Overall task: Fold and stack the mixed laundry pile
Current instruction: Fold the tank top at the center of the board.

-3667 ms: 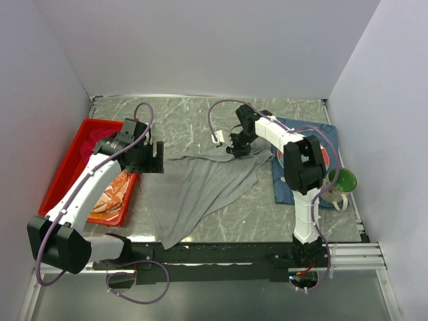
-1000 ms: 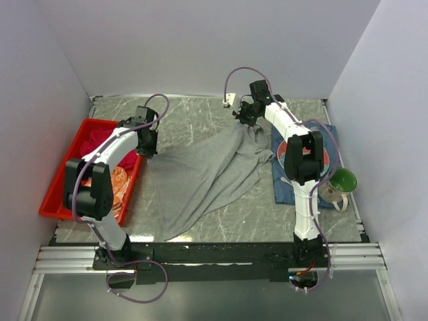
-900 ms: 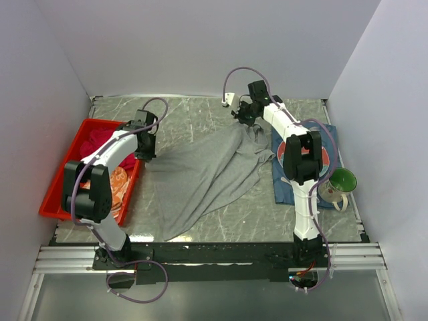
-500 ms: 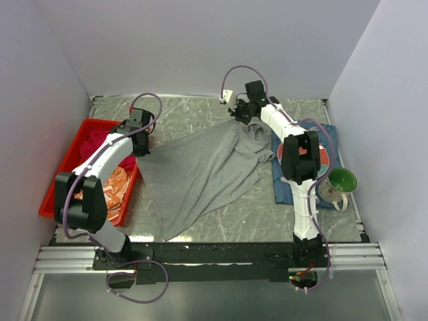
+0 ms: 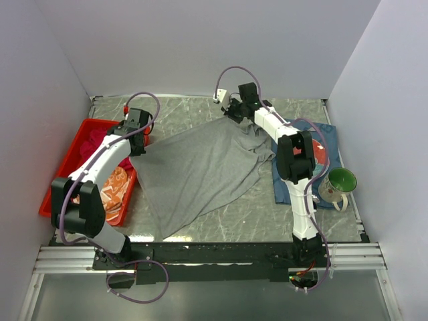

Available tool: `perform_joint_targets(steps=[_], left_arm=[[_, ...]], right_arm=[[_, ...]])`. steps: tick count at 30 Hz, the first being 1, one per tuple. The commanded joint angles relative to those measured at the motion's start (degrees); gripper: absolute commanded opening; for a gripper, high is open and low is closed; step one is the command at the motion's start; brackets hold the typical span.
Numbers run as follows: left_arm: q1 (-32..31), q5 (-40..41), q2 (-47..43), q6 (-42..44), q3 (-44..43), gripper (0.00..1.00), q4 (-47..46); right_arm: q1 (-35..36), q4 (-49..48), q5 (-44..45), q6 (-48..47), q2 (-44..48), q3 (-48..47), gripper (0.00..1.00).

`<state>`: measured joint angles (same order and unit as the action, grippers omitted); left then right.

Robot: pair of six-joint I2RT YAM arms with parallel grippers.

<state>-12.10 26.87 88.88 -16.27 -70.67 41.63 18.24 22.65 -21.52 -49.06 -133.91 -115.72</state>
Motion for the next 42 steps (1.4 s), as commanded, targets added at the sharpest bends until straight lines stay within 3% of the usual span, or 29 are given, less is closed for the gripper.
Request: perform_joint_targets(steps=[1,23,42], left_arm=[[0.1,3.5,-3.2,-1.0,-0.1,0.01,2.0],[-3.5,-5.4,-5.5,-2.5,5.5,0.01,5.2],[-6.5,-4.8,-5.8,-7.2,9.6,0.01,7.6]], right_arm=[[-0.3,-4.5,-1.2,0.5,-0.2,-2.5,0.00],[-4.4,-3.5,-10.1,-4.7,13.3,18.6,0.00],[-5.1,3.8,-13.6,-9.9,19.4,27.6,0.00]])
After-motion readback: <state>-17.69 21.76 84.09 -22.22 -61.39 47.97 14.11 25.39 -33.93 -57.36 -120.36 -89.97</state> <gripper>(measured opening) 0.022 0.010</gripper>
